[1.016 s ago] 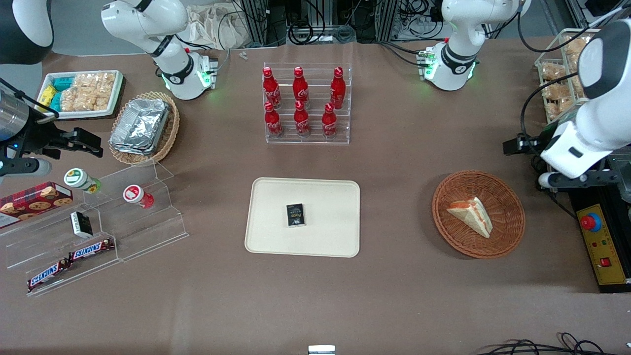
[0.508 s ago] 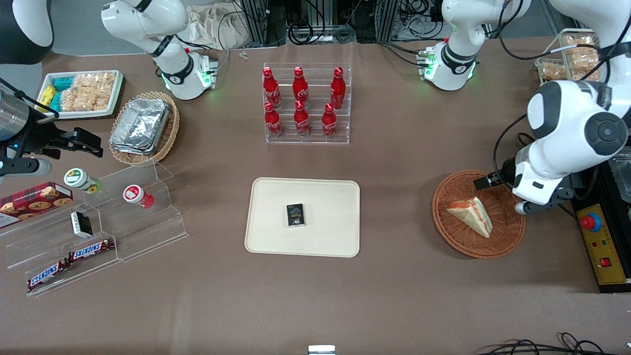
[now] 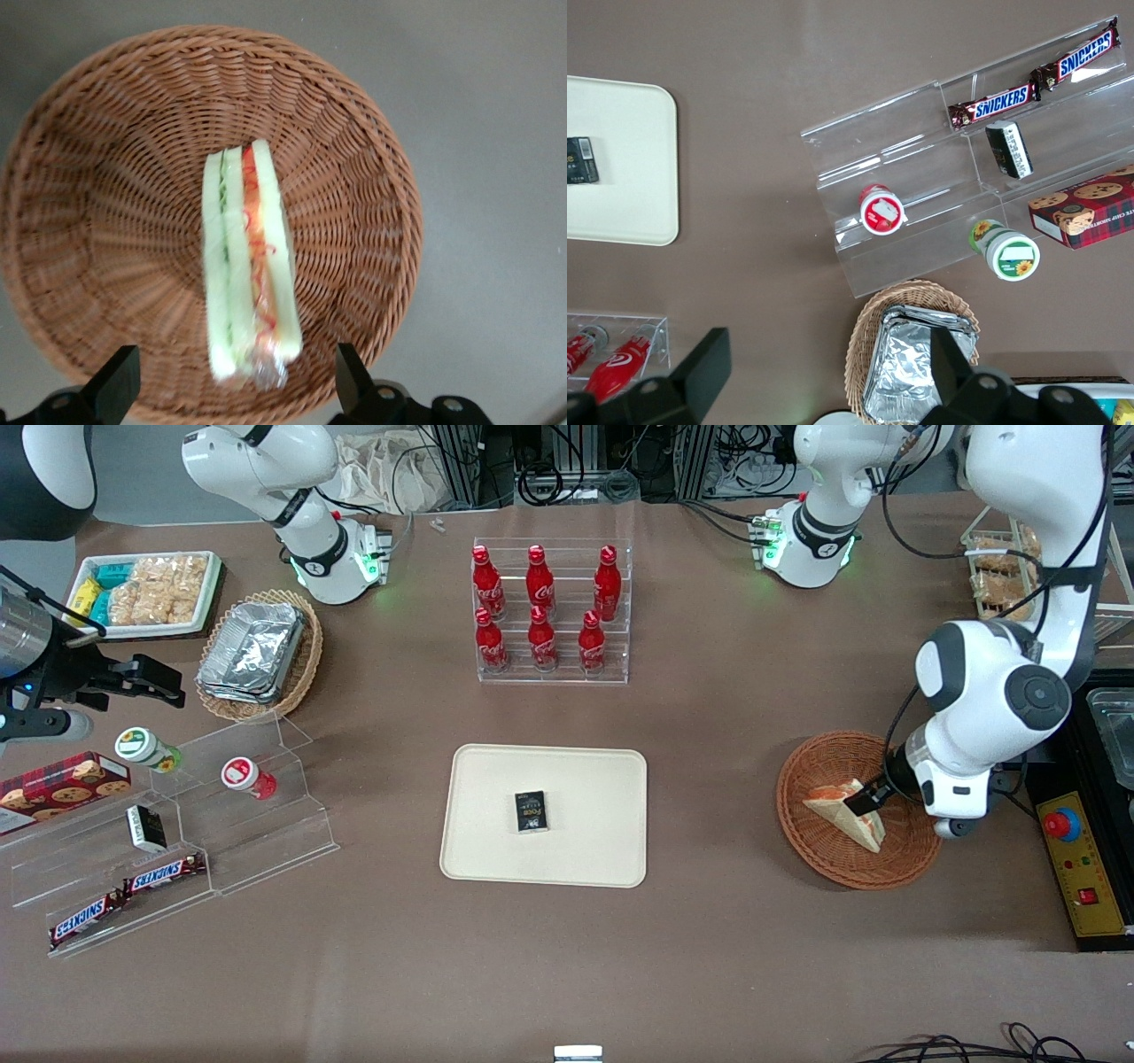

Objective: Place sandwich from basket to tray
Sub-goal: 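Lower the left gripper and close it on the wrapped sandwich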

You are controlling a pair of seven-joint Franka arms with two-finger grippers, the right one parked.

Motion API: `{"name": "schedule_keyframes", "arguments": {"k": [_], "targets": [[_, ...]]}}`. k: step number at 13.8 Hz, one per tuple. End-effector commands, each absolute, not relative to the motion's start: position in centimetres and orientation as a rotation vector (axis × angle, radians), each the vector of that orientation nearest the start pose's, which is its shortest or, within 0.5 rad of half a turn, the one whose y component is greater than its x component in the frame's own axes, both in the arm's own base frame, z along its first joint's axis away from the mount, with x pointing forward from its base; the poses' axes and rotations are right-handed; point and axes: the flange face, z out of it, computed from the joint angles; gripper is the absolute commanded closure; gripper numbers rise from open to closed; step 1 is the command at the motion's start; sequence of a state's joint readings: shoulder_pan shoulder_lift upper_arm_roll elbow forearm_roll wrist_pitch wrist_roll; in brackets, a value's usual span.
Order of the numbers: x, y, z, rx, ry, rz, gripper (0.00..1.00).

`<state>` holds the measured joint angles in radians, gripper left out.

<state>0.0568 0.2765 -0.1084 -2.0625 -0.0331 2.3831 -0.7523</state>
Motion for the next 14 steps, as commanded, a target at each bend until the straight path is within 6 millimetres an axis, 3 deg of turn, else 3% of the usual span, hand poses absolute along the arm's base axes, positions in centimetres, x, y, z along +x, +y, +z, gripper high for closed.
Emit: {"name": "schedule_keyframes", "arguments": {"k": [1, 5, 6, 7, 9, 11, 14], "targets": [[59.5, -2.9, 28.4, -2.974, -1.221, -0.071, 0.01], [58.2, -2.9, 26.2, -2.965, -1.204, -0.055, 0.02], [58.1, -2.9, 26.1, -2.962, -1.197, -0.053, 0.09], [58.0, -2.8, 26.3, -2.951, -1.216, -0.047, 0.25], [57.9, -2.8, 26.9, -2.918, -1.254, 0.006, 0.65], [58.3, -2.9, 29.1, -2.892, -1.239, 0.086, 0.98], [59.0, -3.8, 35.7, -2.854, -1.207, 0.197, 1.00]]}}
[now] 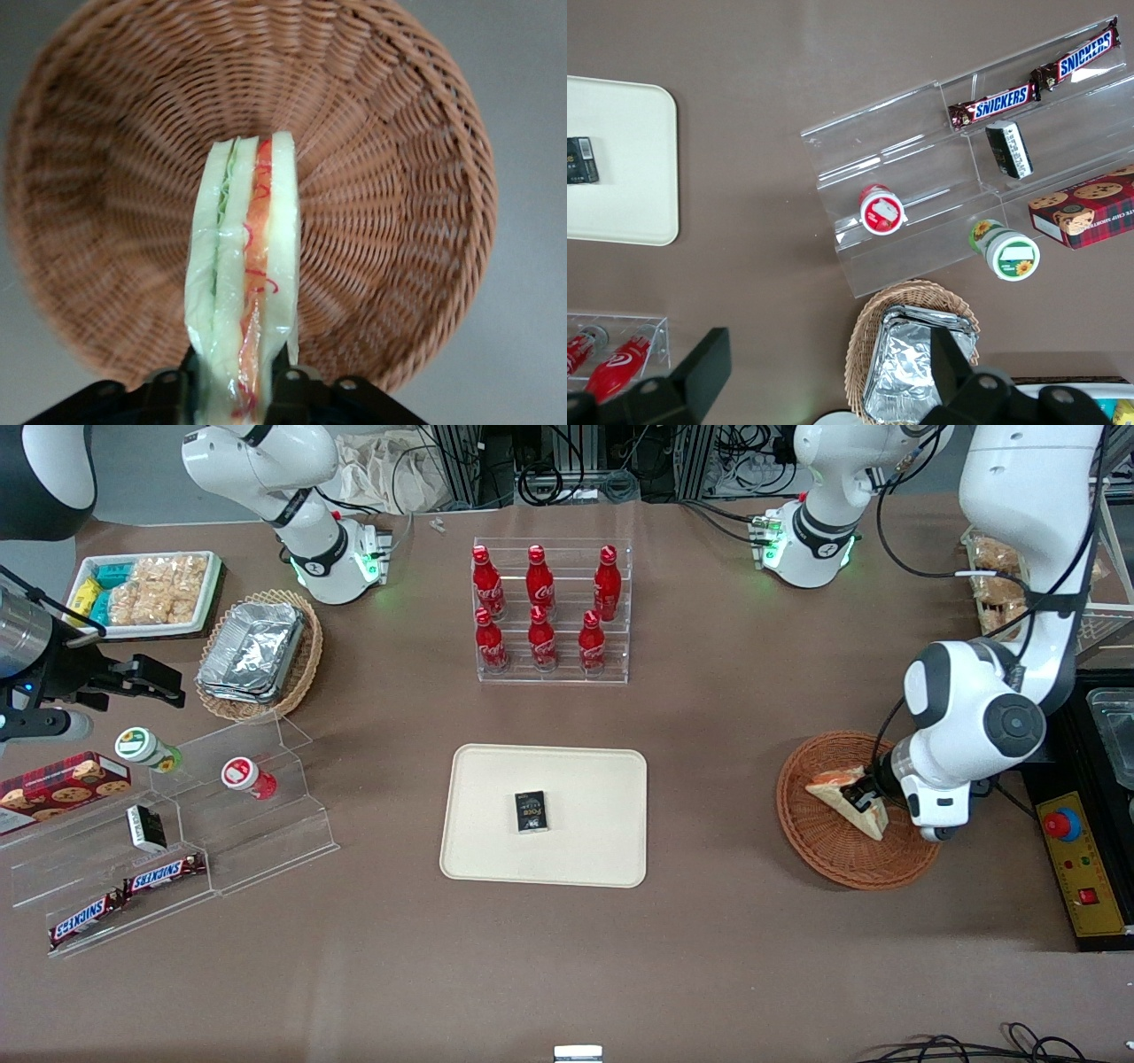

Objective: Place sandwich from basket to tray
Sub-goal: 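Lower the left gripper and close it on the wrapped sandwich, then lift the sandwich out of the basket and carry it toward the cream tray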

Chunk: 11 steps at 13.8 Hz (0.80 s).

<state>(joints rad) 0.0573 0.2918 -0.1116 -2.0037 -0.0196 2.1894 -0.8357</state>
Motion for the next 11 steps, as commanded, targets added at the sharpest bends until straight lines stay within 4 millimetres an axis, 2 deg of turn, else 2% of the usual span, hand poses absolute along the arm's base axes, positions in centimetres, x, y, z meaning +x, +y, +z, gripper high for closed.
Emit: {"name": "schedule_keyframes", "arguments": {"k": [1, 3, 4, 6, 7, 8, 10, 11], "targets": [[59.4, -4.4, 38.7, -2.847, -1.186, 0.229, 1.00], [60.0, -6.9, 46.0, -2.875, -1.112, 0.247, 1.00], [60.4, -7.2, 49.6, -2.891, -1.094, 0.237, 1.00], [60.3, -8.7, 55.1, -2.943, -1.024, 0.225, 1.00], [60.0, -9.7, 56.7, -2.978, -0.950, 0.220, 1.00], [59.6, -11.6, 57.6, -3.019, -0.848, 0.215, 1.00], [58.6, -16.7, 57.6, -3.092, -0.511, 0.192, 1.00], [58.0, -19.6, 56.8, -3.086, -0.319, 0.181, 1.00]]}}
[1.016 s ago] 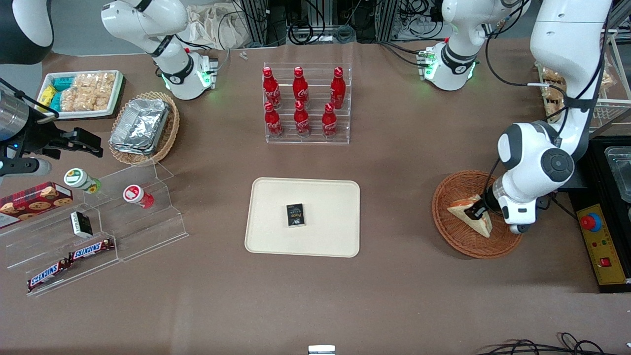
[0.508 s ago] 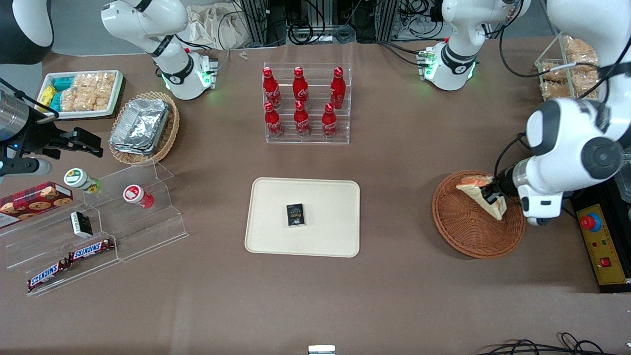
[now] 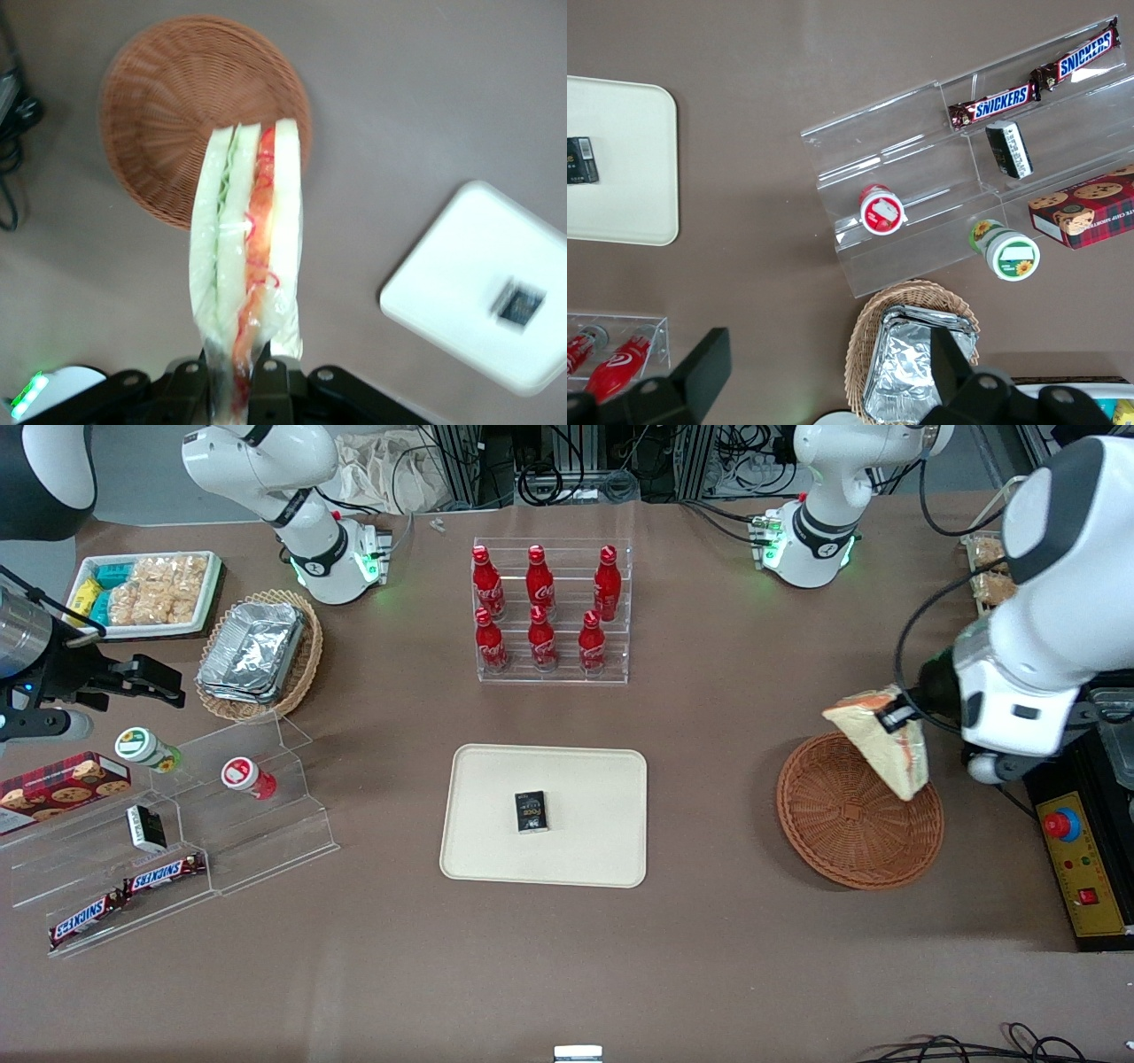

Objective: Place sandwich from basket to tray
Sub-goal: 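Lift the sandwich out of the basket and carry it toward the cream tray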

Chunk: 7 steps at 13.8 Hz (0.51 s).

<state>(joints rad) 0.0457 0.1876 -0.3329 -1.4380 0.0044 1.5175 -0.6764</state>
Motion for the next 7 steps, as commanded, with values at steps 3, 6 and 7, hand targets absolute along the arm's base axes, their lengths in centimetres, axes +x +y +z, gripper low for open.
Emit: {"name": "schedule_keyframes", "arguments": {"k": [3, 6, 7], "targets": [[57.0, -27.4, 54.6, -3.115, -0.039, 0.107, 1.00], [56.3, -34.7, 49.4, -3.100, 0.161, 0.094, 1.00], [56.3, -36.8, 46.9, -3.085, 0.212, 0.079, 1.00]]}}
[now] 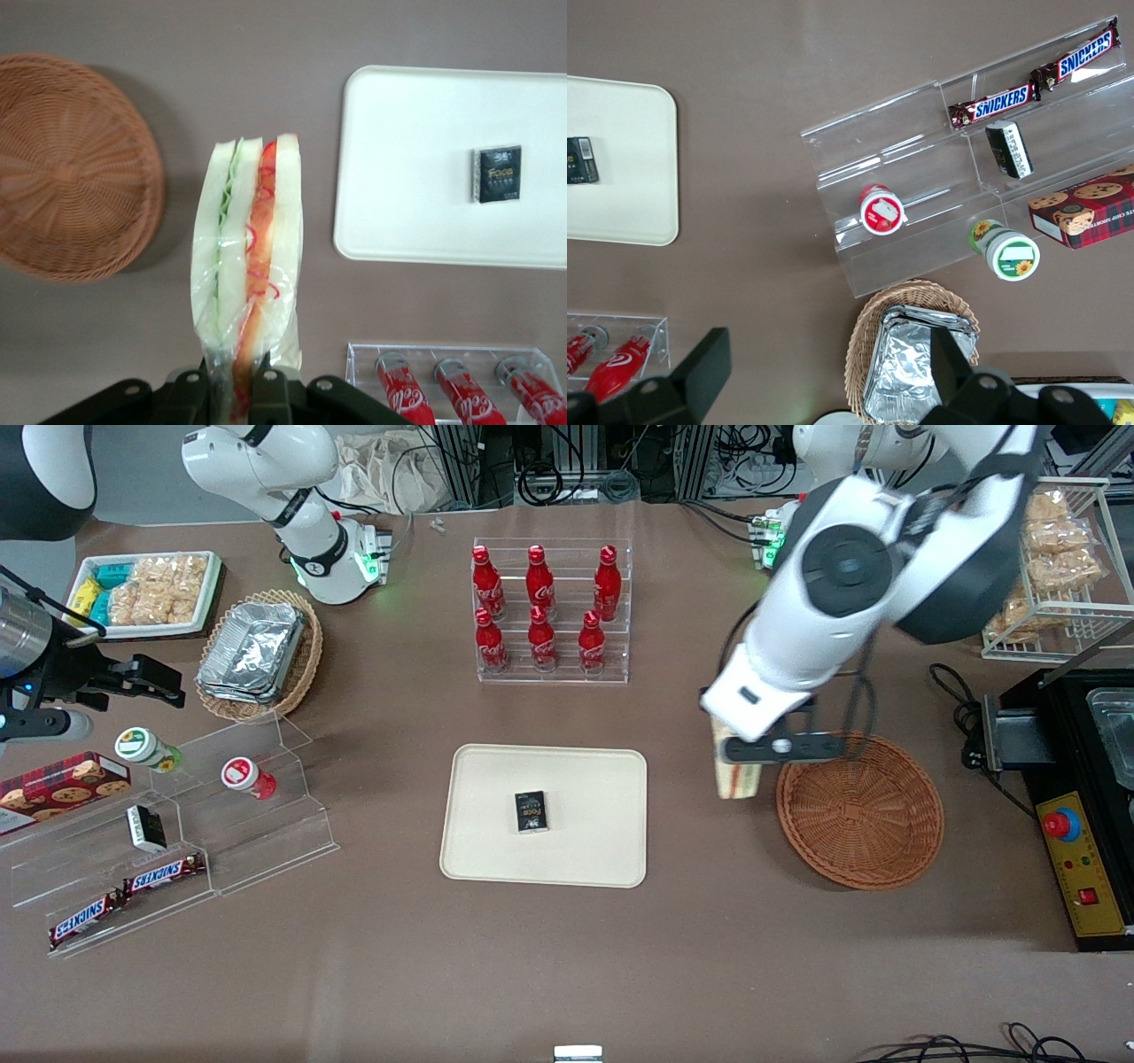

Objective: Place sandwich from basket to tray
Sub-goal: 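Lift the sandwich out of the basket and carry it toward the cream tray, then lower the sandwich onto the tray beside the black packet and open gripper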

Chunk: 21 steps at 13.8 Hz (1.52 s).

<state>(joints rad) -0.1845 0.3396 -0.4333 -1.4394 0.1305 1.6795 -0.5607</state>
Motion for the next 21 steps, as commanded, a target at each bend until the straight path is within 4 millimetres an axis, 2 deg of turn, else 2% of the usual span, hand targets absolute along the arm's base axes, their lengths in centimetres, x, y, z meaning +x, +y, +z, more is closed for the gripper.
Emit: {"name": "schedule_keyframes", "arguments": {"k": [1, 4, 8, 11, 12, 13, 14, 15, 16, 17, 19, 21], "targets": [[56.3, -38.4, 44.8, -3.086, 0.240, 0.071, 1.00], [56.2, -41.9, 39.4, -3.114, 0.314, 0.091, 1.00], [56.4, -44.3, 31.7, -3.138, 0.396, 0.096, 1.00], [57.0, -44.7, 28.0, -3.139, 0.432, 0.042, 1.00], [57.1, -44.8, 26.9, -3.143, 0.432, 0.047, 0.97], [57.1, -44.8, 26.1, -3.144, 0.430, 0.060, 0.91], [57.0, -44.9, 25.8, -3.143, 0.432, 0.065, 0.81], [57.0, -44.8, 25.7, -3.143, 0.429, 0.071, 0.63], [57.1, -44.7, 26.0, -3.144, 0.417, 0.068, 0.11], [57.1, -44.6, 26.3, -3.142, 0.397, 0.073, 0.00], [57.1, -43.8, 27.5, -3.117, 0.376, 0.127, 0.00], [57.2, -42.6, 30.8, -3.090, 0.367, 0.137, 0.00]]}}
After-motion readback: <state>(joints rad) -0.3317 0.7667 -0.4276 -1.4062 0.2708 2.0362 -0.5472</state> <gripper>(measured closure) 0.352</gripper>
